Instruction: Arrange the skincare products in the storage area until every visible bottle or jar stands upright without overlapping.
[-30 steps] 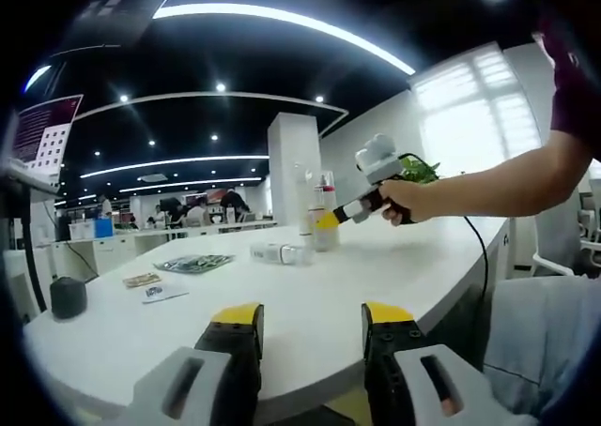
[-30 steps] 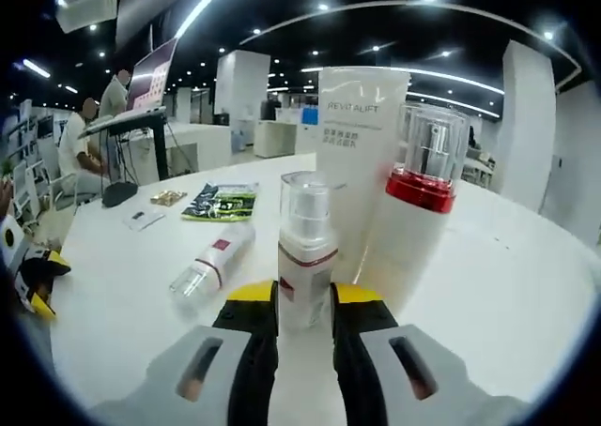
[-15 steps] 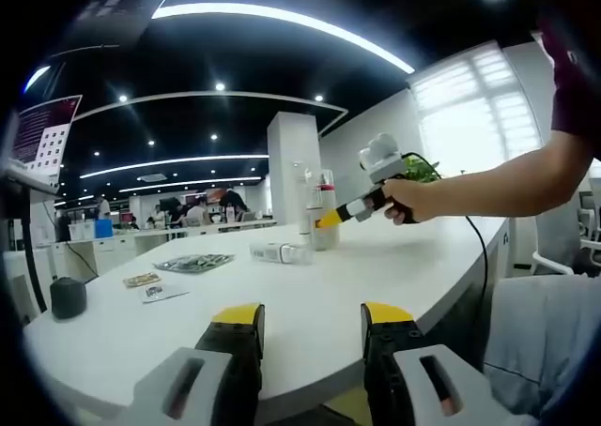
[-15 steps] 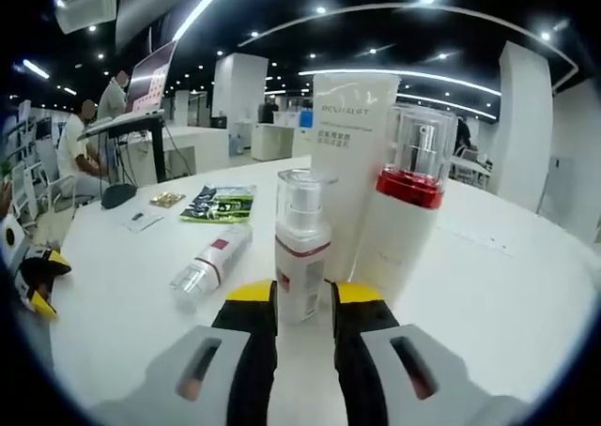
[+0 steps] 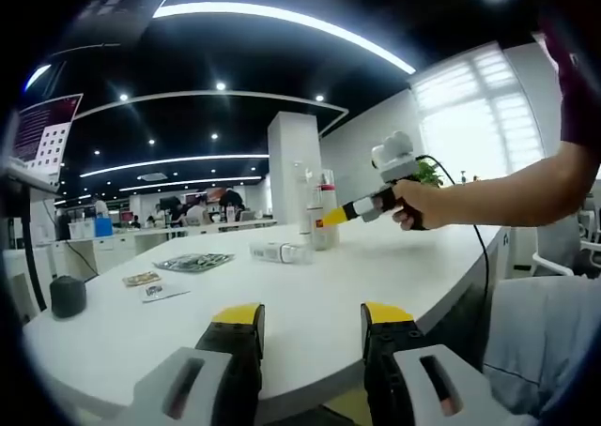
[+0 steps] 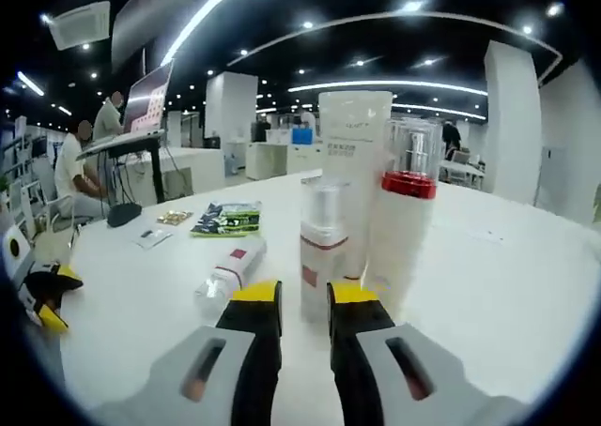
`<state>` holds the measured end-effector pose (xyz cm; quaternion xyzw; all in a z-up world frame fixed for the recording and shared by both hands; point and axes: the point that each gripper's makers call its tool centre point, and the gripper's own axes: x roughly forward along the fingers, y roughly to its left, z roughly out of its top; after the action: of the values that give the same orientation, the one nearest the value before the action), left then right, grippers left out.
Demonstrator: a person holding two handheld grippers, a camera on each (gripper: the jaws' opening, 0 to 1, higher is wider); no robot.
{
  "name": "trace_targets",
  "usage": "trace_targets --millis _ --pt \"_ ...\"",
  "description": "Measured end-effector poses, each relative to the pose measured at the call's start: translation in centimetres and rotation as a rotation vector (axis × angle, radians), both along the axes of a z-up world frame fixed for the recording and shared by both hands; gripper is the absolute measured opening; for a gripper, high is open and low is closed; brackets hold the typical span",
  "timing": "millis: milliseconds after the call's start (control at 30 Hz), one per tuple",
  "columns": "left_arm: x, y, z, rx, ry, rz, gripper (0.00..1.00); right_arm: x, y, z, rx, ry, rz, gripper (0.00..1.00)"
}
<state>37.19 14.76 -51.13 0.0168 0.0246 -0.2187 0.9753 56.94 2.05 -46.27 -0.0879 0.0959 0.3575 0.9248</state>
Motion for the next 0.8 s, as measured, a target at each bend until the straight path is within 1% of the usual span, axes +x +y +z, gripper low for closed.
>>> trace_targets --millis 33,67,100,133,167,200,300,333,367,400,433,467,500,533,600,633,733,767,800 --pt "0.0 0.0 0.0 -0.001 0.000 -0.001 0.43 -0.8 1.0 -0.3 0.003 -0.011 0.015 0.18" --pt "0.0 0.0 0.0 -0.002 0.000 -0.002 0.43 -1.1 1.4 -0.4 0.007 -0.014 0.026 0.19" --pt "0.0 0.0 0.0 -0.003 0.001 -0.002 0.43 -1.8 2.8 -0.5 0.053 -0.002 0.063 0.21" --pt "0.0 0.0 0.0 -0.003 0.002 -0.002 0.43 -2.1 3.6 -0.8 0.063 0.017 0.085 0.26" --pt "0.0 0.0 0.0 -0.005 0.002 -0.003 0.43 -2.2 4.6 -1.6 0.057 0.048 0.111 0.31" --pt "0.0 0.0 0.0 -0.006 0.002 -0.003 0.43 -2.2 5.5 -2.1 0.036 0.039 0.145 0.34" --pt "-0.1 0.0 0.1 -0.022 -0.001 -0.007 0.43 -1.9 6.4 -2.5 0.033 0.018 0.147 0.35" --pt "-0.1 -0.1 0.3 -0.031 -0.003 -0.010 0.44 -1.8 6.5 -2.6 0.017 0.020 0.143 0.36" --pt "-0.2 -0.1 0.4 -0.041 -0.006 -0.013 0.44 -1.8 7.0 -1.9 0.047 0.003 0.153 0.36" --pt "-0.2 0.0 0.5 -0.045 -0.009 -0.010 0.45 -1.8 7.4 -1.7 0.072 0.011 0.158 0.37" --pt "-0.2 0.0 0.4 -0.043 -0.011 -0.008 0.45 -1.7 7.8 -1.8 0.076 0.026 0.161 0.37" --pt "-0.2 0.1 0.4 -0.047 -0.011 -0.007 0.45 -1.3 8.0 -3.1 0.023 0.062 0.145 0.39" --pt "-0.2 0.1 0.5 -0.051 -0.011 -0.006 0.45 -1.1 8.1 -3.3 0.007 0.056 0.140 0.39" --pt "-0.2 0.1 0.5 -0.051 -0.011 -0.006 0.45 -0.8 8.4 -3.5 -0.018 0.042 0.136 0.39" --pt "-0.2 0.0 0.4 -0.048 -0.009 -0.009 0.45 -0.3 8.6 -3.8 -0.024 0.057 0.125 0.35" --pt "-0.2 0.0 0.4 -0.046 -0.010 -0.009 0.45 0.0 8.3 -4.3 -0.049 0.071 0.101 0.34" --pt "-0.2 0.2 0.4 -0.044 -0.010 -0.003 0.45 -0.5 7.9 -4.8 -0.069 0.083 0.103 0.30" --pt "-0.2 0.3 0.4 -0.046 -0.009 0.000 0.45 -0.6 7.5 -5.1 -0.083 0.093 0.084 0.28" --pt "-0.2 0.3 0.4 -0.047 -0.009 0.001 0.45 -0.8 7.4 -5.2 -0.103 0.080 0.086 0.24"
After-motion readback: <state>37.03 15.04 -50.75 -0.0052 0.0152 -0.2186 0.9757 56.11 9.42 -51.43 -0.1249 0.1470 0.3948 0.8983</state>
